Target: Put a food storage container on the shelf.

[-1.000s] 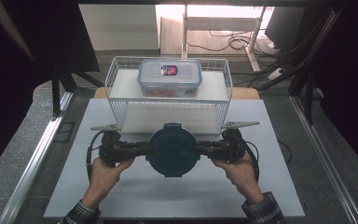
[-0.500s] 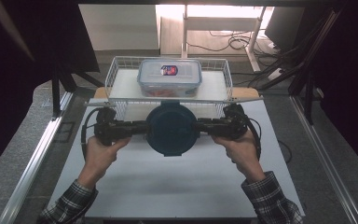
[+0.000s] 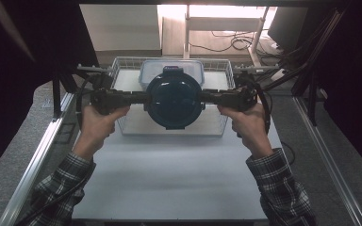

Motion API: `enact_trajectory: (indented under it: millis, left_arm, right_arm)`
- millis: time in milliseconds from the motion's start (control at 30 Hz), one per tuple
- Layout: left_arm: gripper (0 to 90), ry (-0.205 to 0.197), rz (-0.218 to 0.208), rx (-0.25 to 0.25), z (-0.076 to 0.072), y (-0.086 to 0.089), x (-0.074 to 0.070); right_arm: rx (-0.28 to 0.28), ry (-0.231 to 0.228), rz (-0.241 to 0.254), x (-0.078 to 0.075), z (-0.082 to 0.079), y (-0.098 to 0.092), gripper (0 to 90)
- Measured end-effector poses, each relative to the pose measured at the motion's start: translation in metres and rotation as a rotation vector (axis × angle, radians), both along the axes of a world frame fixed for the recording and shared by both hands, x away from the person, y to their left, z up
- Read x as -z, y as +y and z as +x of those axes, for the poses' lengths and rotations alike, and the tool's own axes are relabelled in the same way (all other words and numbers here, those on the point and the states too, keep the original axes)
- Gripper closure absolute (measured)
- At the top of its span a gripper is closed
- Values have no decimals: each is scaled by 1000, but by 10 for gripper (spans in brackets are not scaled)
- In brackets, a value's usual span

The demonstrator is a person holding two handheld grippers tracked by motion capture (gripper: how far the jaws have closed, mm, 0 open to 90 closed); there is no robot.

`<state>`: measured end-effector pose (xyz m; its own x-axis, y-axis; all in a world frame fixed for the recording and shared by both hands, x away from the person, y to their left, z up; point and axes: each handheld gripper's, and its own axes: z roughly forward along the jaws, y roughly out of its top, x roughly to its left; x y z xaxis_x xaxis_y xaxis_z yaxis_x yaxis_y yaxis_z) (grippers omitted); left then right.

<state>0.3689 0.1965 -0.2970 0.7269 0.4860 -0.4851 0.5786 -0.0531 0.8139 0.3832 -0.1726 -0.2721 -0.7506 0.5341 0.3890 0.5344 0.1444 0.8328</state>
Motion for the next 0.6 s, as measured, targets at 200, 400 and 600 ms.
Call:
enact_trajectory:
  millis: [200,400,600]
  left_arm:
    - [575,-3,-4,-4,17,4,-20]
    - [576,-12,-16,-7,34,9,-38]
    - [575,1,-38,-20,50,15,-48]
  right_arm:
    - [6,-5,12,-18,15,3,578]
    - [15,-10,24,-37,32,8,578]
    - [32,-12,34,-51,49,15,578]
